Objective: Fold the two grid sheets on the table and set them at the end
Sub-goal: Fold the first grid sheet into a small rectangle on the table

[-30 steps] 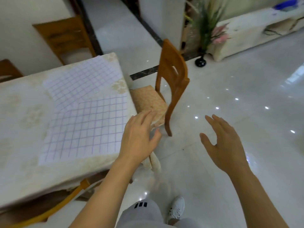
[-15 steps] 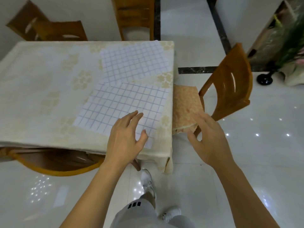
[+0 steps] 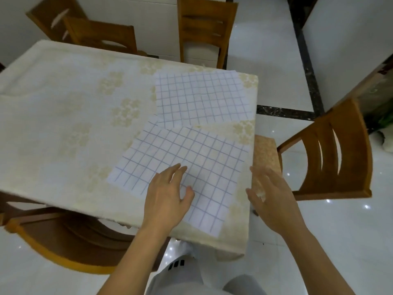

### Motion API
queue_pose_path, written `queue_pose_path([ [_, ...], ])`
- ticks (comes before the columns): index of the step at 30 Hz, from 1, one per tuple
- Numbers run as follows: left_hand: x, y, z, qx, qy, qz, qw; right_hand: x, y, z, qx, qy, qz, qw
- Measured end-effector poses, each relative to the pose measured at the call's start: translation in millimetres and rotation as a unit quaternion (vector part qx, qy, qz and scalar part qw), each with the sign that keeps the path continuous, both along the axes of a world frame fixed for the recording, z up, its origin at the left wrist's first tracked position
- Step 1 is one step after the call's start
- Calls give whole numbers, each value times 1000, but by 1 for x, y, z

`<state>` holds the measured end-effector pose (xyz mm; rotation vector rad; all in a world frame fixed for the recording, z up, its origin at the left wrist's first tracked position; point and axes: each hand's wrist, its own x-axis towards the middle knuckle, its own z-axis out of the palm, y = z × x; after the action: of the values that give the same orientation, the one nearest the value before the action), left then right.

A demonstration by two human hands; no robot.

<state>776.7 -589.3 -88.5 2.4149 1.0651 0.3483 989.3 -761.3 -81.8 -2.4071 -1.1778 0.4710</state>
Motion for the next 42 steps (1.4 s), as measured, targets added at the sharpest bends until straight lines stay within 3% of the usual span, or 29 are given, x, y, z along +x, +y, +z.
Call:
queue_pose_path([
  [5, -6, 23, -18, -5, 34, 30, 999, 0, 38, -11, -9, -55, 40, 998],
  [13, -19, 57, -35, 5, 93, 136, 986, 37, 110, -28, -20, -48, 194, 980],
  [20, -31, 84, -40, 9, 168, 281, 945, 83, 207, -54, -50, -64, 375, 923],
  [26, -40, 99, -53, 6, 195, 324, 926, 94, 277, -81, -33, -86, 475, 875],
  [42, -42, 192, -154, 36, 86, 360, 928, 21, 456, -147, -37, -177, 608, 773],
])
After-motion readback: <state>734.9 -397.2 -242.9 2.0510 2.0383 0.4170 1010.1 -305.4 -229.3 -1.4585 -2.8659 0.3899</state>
